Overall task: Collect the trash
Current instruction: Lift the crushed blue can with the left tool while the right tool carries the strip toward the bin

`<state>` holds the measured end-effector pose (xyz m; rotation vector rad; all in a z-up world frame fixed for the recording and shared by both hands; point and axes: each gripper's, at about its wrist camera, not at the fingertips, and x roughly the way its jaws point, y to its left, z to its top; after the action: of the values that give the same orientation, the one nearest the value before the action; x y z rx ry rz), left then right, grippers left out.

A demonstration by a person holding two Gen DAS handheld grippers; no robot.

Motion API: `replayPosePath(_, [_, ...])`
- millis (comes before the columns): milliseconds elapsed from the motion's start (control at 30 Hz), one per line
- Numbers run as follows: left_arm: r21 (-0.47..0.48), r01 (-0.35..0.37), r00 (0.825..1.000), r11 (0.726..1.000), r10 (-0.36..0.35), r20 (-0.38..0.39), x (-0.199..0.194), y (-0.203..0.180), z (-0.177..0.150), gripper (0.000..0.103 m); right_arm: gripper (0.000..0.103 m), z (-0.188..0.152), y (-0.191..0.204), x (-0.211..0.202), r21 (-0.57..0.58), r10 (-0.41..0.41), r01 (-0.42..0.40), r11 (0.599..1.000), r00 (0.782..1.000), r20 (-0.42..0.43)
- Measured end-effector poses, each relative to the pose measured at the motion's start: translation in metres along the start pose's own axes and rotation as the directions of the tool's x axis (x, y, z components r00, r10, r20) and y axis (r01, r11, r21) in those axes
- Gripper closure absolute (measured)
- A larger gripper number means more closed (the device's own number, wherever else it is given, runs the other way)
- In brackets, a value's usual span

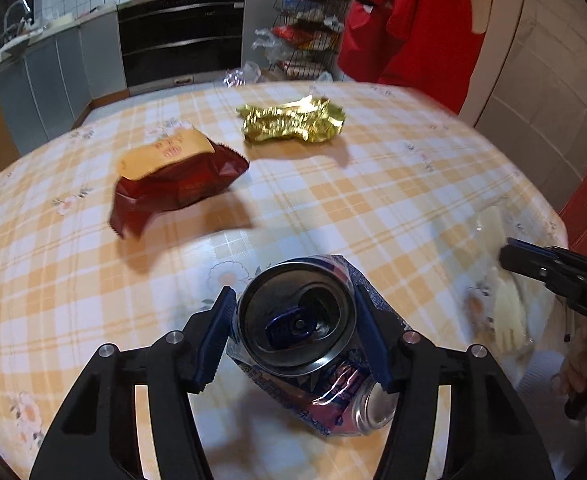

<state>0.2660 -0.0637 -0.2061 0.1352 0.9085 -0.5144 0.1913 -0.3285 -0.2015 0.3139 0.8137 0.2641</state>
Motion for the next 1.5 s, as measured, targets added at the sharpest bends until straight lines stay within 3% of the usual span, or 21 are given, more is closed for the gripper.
replayPosePath(200, [-0.007,0.014,0.996,1.0,-0.013,0.083,-0.052,-0.012,-0.015,0.045,0.087,0.0,0.016,-0.024,-0.03,0.002,-0.001,1.0,0.999,0.036])
replayPosePath(500, [-0.031,-0.04,0.986,0.999,0.045,0.161,-0.111,-0.025,-0.044,0.045,0.087,-0.005,0.036,-0.058,-0.07,0.011,-0.005,0.998,0.997,0.082])
replayPosePath(800, [-0.177,-0.017,0.975,0.984,0.056,0.217,-0.164,-0.03,-0.084,0.045,0.087,-0.022,0.047,-0.091,-0.102,0.02,-0.009,0.995,0.994,0.107])
replayPosePath(1000, [-0.248,-0.004,0.971,0.969,0.063,0.231,-0.186,-0.038,-0.11,0.045,0.087,-0.036,0.051,-0.11,-0.104,0.029,-0.017,0.994,0.993,0.113])
replayPosePath(1500, [-0.19,-0.05,0.973,0.981,0.091,0.214,-0.219,-0.083,-0.155,0.045,0.087,-0.068,0.062,-0.154,-0.115,0.069,-0.051,0.992,0.985,0.159])
